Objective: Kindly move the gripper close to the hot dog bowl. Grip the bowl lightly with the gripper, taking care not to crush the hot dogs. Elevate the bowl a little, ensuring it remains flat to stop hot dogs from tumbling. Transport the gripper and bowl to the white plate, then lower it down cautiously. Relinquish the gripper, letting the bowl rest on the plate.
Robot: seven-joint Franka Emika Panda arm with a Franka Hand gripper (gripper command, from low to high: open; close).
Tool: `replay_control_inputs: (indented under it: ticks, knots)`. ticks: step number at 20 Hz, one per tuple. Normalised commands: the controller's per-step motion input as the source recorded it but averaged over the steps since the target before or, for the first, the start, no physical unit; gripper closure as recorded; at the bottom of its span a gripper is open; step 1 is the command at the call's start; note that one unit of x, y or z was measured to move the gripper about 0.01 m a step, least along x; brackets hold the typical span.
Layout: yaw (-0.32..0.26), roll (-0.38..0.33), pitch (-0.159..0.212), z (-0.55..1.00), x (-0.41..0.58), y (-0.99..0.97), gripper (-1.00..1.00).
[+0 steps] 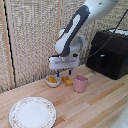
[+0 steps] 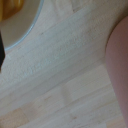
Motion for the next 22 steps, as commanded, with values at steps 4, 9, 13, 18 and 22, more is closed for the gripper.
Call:
replay_control_inputs:
  ticks: [4, 9, 13, 18, 22]
  knots:
    - [0.008, -0.008, 0.048, -0.31, 0.321, -0.14, -1.00]
    - [0.016, 0.000, 0.014, -0.26, 0.311, -0.13, -1.00]
    - [0.001, 0.000, 0.035, -0.20, 0.209, -0.05, -1.00]
    - [0.000, -0.004, 0.051, -0.16, 0.133, 0.00, 1.00]
    - [0.004, 0.000, 0.053, -0.11, 0.008, 0.00, 1.00]
